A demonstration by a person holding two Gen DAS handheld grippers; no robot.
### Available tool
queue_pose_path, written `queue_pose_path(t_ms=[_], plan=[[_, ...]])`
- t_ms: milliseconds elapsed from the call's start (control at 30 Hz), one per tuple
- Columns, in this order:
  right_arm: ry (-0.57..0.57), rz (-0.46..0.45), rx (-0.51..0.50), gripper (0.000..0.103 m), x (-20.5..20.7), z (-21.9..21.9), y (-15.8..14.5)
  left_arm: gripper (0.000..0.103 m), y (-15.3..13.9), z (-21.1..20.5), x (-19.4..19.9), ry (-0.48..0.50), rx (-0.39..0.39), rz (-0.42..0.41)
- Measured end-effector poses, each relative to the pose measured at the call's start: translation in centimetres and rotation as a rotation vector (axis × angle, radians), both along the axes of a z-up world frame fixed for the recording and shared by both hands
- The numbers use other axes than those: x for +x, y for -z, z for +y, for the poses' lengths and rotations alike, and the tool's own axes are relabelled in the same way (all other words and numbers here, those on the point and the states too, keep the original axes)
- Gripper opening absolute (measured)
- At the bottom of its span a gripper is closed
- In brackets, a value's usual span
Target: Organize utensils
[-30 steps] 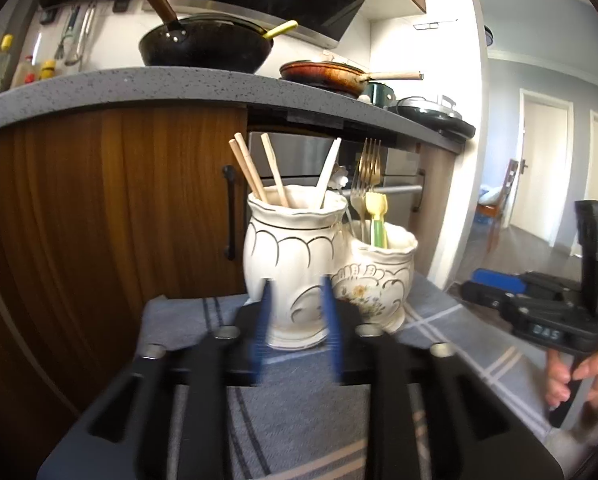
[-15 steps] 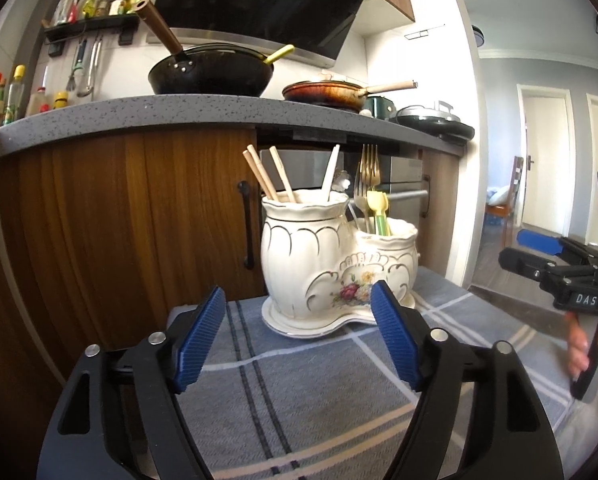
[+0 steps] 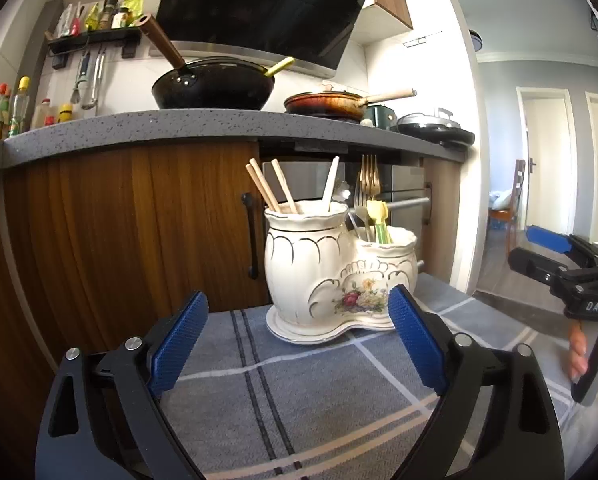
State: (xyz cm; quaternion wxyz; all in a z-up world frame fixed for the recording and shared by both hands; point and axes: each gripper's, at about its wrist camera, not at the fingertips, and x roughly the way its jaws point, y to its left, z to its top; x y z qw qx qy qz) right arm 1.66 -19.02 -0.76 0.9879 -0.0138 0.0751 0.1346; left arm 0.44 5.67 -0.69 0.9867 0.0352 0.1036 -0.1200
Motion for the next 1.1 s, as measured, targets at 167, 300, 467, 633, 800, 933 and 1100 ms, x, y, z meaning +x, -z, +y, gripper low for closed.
queue_pose_path(t_ms=[167, 300, 467, 633, 800, 933, 1100], plan=[[0.013, -0.02, 0.002, 0.097, -0.3, 0.0, 0.0, 0.092, 0.0, -0.1, 0.2, -0.005, 0.001, 0.005], [0.024, -0.013, 0.006, 0.098, -0.2, -0.1, 0.0, 0.092, 0.0, -0.1, 0.2, -0.005, 0.001, 0.005], [0.024, -0.012, 0.006, 0.098, -0.2, -0.1, 0.0, 0.093, 0.0, -0.1, 0.1, -0.007, 0.001, -0.002], [0.024, -0.012, 0.006, 0.098, -0.1, -0.1, 0.0, 0.094, -0.1, -0.1, -0.1, -0.017, -0.001, -0.008], [0.018, -0.016, 0.006, 0.098, -0.2, 0.0, 0.0, 0.095, -0.2, 0.0, -0.5, -0.02, 0.0, -0.027], [-0.001, -0.036, 0.005, 0.098, -0.8, 0.1, 0.0, 0.096, -0.2, 0.0, -0.6, -0.021, 0.0, -0.028], [0.004, -0.048, 0.006, 0.098, -1.0, 0.1, 0.0, 0.097, -0.2, 0.0, -1.0, -0.03, 0.0, -0.044]])
